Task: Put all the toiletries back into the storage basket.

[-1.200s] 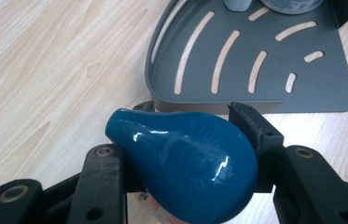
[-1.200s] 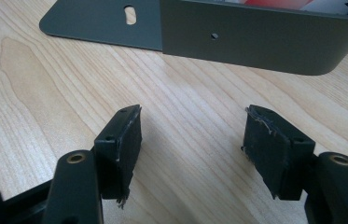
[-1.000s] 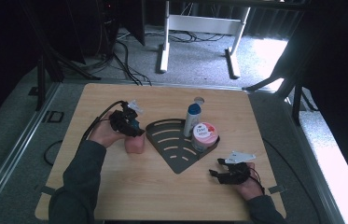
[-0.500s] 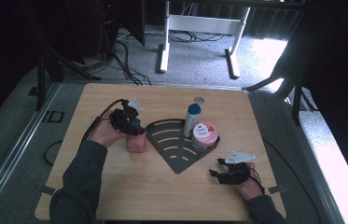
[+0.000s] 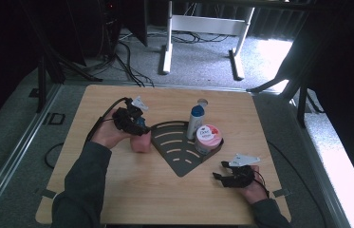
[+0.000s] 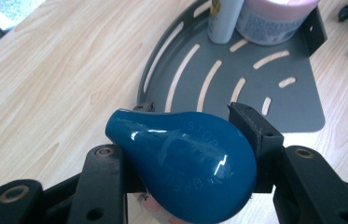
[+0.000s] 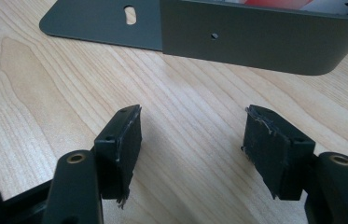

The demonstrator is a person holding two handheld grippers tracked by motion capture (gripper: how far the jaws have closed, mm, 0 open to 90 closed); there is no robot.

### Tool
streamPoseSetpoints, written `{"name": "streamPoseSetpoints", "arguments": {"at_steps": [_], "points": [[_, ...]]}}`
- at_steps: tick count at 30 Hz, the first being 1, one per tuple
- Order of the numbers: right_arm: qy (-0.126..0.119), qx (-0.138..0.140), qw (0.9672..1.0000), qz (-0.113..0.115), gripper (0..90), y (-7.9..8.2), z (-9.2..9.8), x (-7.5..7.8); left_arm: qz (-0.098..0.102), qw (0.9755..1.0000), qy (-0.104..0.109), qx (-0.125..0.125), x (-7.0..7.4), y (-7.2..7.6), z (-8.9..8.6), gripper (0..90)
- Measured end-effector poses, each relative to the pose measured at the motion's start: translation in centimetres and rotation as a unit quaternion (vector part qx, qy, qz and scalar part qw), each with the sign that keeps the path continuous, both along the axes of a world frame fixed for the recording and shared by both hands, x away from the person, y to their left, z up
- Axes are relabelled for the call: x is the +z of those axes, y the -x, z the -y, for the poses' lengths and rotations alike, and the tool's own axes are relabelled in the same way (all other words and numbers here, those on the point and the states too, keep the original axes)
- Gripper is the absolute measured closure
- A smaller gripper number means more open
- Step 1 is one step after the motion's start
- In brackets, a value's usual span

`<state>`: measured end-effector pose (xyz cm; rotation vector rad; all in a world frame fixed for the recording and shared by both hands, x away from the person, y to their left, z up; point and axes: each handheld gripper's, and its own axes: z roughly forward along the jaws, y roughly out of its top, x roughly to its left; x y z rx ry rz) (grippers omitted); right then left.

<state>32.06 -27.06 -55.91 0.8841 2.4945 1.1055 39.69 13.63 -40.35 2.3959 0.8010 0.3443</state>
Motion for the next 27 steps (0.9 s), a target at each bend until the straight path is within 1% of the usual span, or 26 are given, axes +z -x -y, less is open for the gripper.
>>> {"name": "streamPoseSetpoints", "arguments": {"at_steps": [9,12,14,19,24,27], "points": [[0.000,0.000,1.0000,0.000,36.5,0.0,0.0,0.0,0.006,0.9998,0.019,0.001,0.8,0.2,0.2,53.2],[0.000,0.001,1.0000,0.001,36.5,0.0,0.0,0.0,0.009,0.9998,0.019,0.000,1.0,0.2,0.3,53.3],[0.000,0.000,1.0000,0.000,36.5,0.0,0.0,0.0,0.010,0.9996,0.025,-0.001,1.3,0.2,0.4,53.3],[-0.001,0.000,1.0000,0.000,36.5,0.0,0.0,0.0,0.012,0.9994,0.032,-0.001,1.5,0.1,0.7,53.3],[0.000,0.000,1.0000,0.000,36.5,0.0,0.0,0.0,0.012,0.9996,0.024,-0.008,1.7,-0.1,1.5,53.2],[-0.001,0.000,1.0000,0.000,36.5,0.0,0.0,0.0,0.012,0.9996,0.026,-0.007,1.8,-0.2,1.8,53.2]]}}
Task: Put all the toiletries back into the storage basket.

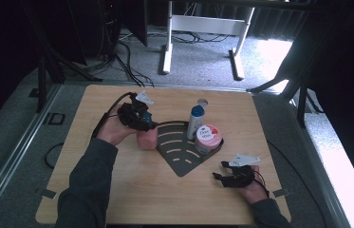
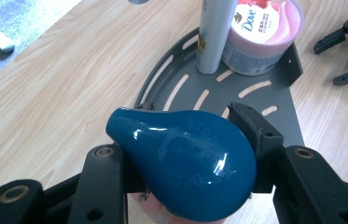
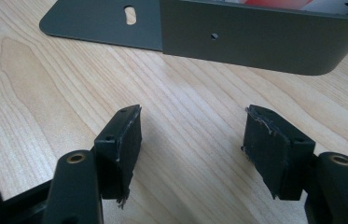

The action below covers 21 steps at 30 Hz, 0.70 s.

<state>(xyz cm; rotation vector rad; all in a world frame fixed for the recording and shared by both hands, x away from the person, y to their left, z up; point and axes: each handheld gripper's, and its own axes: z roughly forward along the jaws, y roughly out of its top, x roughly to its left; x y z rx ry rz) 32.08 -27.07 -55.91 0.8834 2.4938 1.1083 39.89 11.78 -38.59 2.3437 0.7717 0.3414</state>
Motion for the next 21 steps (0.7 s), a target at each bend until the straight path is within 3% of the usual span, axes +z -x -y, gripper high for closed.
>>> {"name": "streamPoseSetpoints", "arguments": {"at_steps": [21], "points": [[-0.001,0.000,1.0000,-0.001,36.4,0.0,0.0,0.0,0.002,1.0000,0.005,-0.003,-0.3,-1.1,2.3,53.2]]}}
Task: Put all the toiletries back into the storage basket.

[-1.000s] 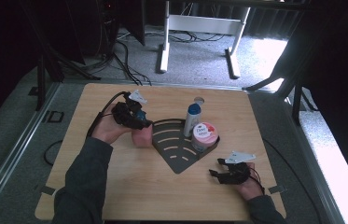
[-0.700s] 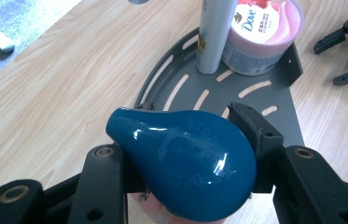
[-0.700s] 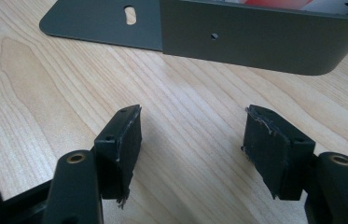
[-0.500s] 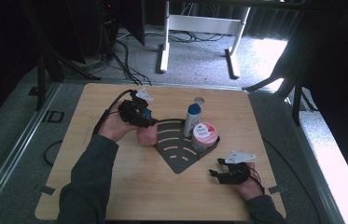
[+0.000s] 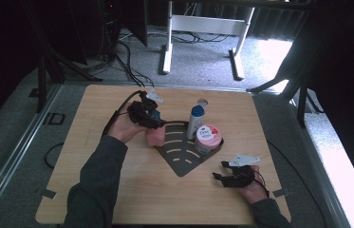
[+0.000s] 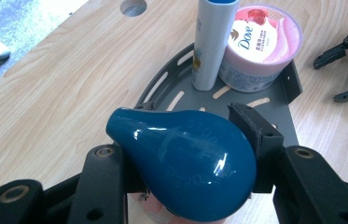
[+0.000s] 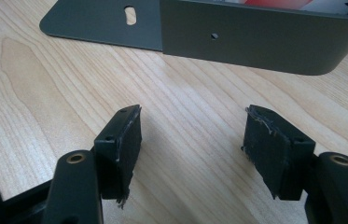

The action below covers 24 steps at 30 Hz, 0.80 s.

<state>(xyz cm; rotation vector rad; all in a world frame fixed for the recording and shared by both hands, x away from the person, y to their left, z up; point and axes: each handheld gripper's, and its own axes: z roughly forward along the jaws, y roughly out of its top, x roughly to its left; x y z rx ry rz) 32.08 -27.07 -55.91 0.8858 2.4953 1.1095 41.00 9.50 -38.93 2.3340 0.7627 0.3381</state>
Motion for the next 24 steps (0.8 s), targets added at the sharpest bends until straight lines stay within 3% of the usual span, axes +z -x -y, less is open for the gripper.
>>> {"name": "streamPoseSetpoints", "arguments": {"at_steps": [24], "points": [[0.000,0.001,1.0000,0.000,36.4,0.0,0.0,0.0,0.000,1.0000,0.004,0.004,-0.6,-1.0,2.2,53.3]]}}
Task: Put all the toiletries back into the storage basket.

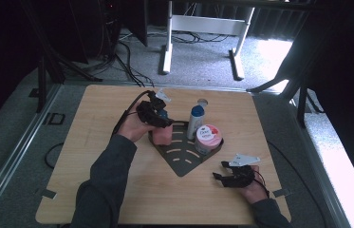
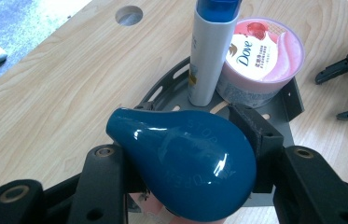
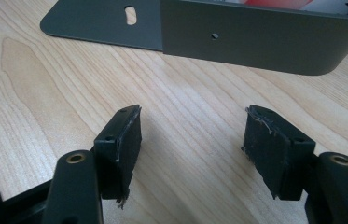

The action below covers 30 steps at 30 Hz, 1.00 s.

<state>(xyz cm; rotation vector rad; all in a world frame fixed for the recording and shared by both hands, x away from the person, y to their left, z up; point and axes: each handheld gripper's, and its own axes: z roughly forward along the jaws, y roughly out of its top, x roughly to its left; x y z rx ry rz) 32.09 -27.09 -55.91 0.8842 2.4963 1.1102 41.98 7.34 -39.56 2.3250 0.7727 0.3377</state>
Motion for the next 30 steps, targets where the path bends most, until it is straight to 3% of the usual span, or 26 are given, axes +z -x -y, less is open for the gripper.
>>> {"name": "streamPoseSetpoints", "arguments": {"at_steps": [30], "points": [[0.000,0.000,1.0000,-0.001,36.4,0.0,0.0,0.0,-0.008,0.9992,0.006,0.040,-1.2,-1.4,1.3,53.3]]}}
